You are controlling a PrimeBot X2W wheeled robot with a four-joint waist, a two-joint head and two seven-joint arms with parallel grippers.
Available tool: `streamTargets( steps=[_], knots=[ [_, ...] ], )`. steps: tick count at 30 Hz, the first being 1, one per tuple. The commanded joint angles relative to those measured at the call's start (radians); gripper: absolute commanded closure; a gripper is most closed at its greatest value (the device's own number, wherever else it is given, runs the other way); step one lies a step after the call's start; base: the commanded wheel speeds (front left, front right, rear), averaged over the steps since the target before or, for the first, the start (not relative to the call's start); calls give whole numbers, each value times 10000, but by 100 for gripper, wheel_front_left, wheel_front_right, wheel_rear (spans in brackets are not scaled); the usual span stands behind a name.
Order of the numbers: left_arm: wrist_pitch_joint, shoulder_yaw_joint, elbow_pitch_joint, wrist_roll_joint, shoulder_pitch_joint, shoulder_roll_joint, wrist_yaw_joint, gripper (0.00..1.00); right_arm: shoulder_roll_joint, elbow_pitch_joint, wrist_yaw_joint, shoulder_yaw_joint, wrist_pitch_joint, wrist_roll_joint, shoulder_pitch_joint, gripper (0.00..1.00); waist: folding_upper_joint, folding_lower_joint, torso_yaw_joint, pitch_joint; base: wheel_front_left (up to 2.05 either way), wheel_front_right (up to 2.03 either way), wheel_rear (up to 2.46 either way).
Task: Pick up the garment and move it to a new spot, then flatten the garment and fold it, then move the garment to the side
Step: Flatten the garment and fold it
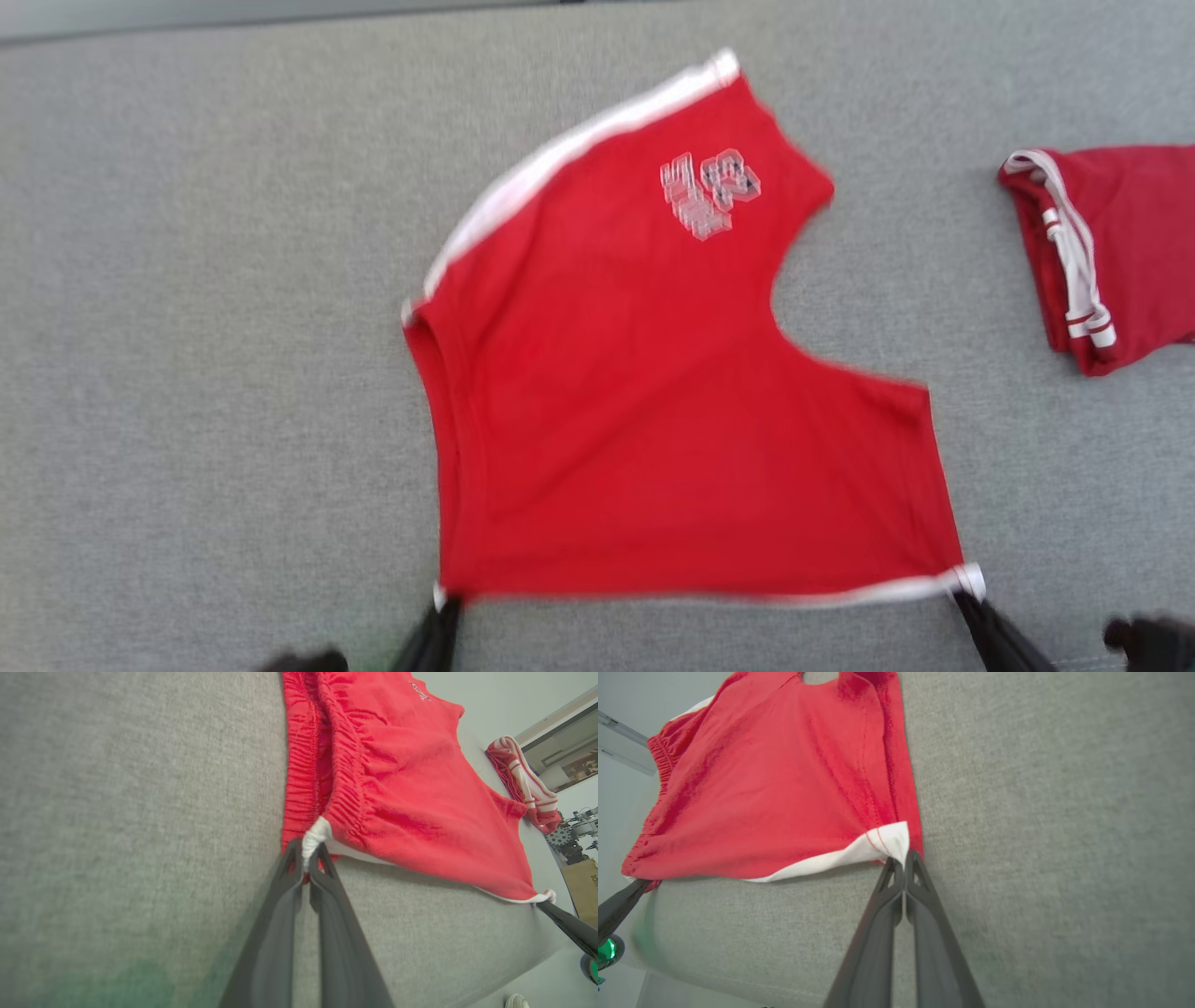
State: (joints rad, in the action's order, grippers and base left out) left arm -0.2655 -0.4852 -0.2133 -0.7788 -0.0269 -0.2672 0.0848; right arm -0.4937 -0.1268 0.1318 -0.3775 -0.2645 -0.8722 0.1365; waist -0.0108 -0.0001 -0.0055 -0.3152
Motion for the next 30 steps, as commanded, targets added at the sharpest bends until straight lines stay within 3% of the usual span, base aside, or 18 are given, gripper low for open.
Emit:
streamTargets(
  steps=[1, 7, 12, 16, 24, 30],
  knots=[
    [30, 127, -24, 209, -708, 38, -107, 100, -79, -7, -24, 130, 7, -256, 615, 100, 108, 1, 62, 1409, 0, 0, 0],
    [31, 140, 739, 146, -2441, 550, -80, 100, -303, 1024, -21, 819, -8, -794, 1945, 100, 108, 1, 347, 1965, 0, 0, 0],
    [618, 348, 1631, -268, -1833, 638, -323, 100, -410, 1619, -18, 659, 284, -1248, 731, 100, 108, 1, 482, 2027, 0, 0, 0],
    [1343, 684, 2308, -537, -565, 754, -706, 100, -289, 1540, -18, 351, 890, -1443, -1292, 100, 108, 1, 625, 1299, 0, 0, 0],
    [2705, 581, 2482, -721, 2079, 1412, -1363, 100, -152, -831, -18, -381, 1598, -1038, -5341, 100, 108, 1, 1311, 360, 0, 0, 0],
    [2608, 413, 929, -374, 4271, 1951, -1811, 100, -521, -2853, -14, -460, 1978, -561, -7668, 100, 108, 1, 2239, -576, 0, 0, 0]
  ],
)
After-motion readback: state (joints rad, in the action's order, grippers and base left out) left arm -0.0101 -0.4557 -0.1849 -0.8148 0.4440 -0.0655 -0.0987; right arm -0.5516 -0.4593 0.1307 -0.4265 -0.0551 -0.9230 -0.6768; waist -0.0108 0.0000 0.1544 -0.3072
